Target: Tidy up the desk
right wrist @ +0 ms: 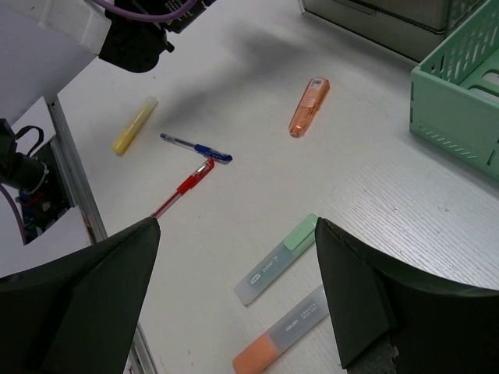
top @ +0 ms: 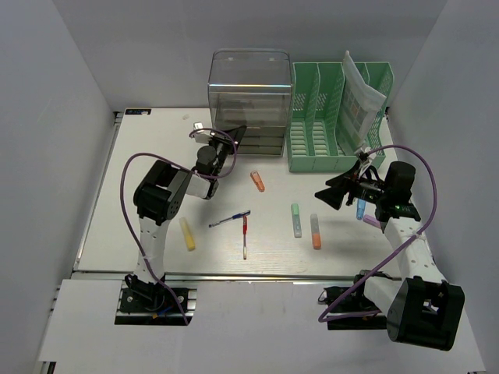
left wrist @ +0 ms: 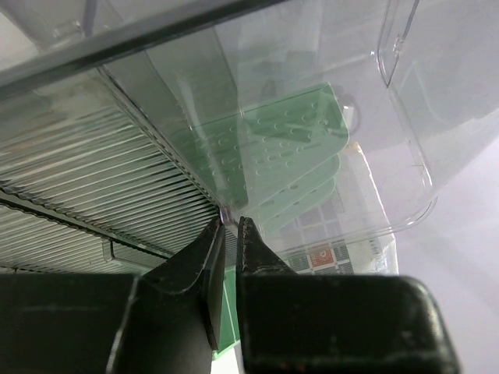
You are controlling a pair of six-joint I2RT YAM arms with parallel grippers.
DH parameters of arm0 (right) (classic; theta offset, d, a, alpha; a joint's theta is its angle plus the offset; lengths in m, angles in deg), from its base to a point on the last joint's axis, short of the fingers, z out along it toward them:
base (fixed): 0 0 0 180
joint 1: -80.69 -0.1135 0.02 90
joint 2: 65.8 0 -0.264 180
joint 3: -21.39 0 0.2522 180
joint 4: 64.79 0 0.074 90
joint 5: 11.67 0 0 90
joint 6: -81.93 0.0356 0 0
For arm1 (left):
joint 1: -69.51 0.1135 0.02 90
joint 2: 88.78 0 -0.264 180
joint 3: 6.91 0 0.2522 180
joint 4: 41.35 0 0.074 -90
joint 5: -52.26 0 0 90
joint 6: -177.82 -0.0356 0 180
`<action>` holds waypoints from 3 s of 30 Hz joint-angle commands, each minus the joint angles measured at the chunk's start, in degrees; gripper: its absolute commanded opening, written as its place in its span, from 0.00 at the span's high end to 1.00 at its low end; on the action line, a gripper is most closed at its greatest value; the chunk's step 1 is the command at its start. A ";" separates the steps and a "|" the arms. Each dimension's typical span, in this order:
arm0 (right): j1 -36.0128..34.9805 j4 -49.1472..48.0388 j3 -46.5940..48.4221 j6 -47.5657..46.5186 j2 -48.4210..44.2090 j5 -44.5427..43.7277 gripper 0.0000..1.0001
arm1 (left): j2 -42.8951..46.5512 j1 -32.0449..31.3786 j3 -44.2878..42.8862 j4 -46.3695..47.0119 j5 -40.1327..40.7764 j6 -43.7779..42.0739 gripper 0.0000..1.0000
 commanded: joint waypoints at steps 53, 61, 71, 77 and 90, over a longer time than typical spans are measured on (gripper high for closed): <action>-0.11 0.87 2.24 -2.84 -0.80 1.30 0.14 | 15.67 -1.86 1.41 2.70 0.23 1.85 1.00; -0.63 2.89 2.68 -7.65 -0.45 -0.01 0.11 | 15.06 -1.86 1.59 2.87 0.31 2.82 1.00; -10.04 15.55 11.28 -15.31 5.35 -21.26 0.11 | 14.53 -1.86 2.47 2.78 0.23 3.43 1.00; -16.97 16.96 11.56 -18.65 7.28 -32.97 0.11 | 14.36 -1.33 2.82 3.66 0.05 3.96 1.00; -35.61 17.49 15.76 -40.89 21.33 -26.91 0.23 | 14.53 -1.33 2.73 2.78 -0.12 3.79 1.00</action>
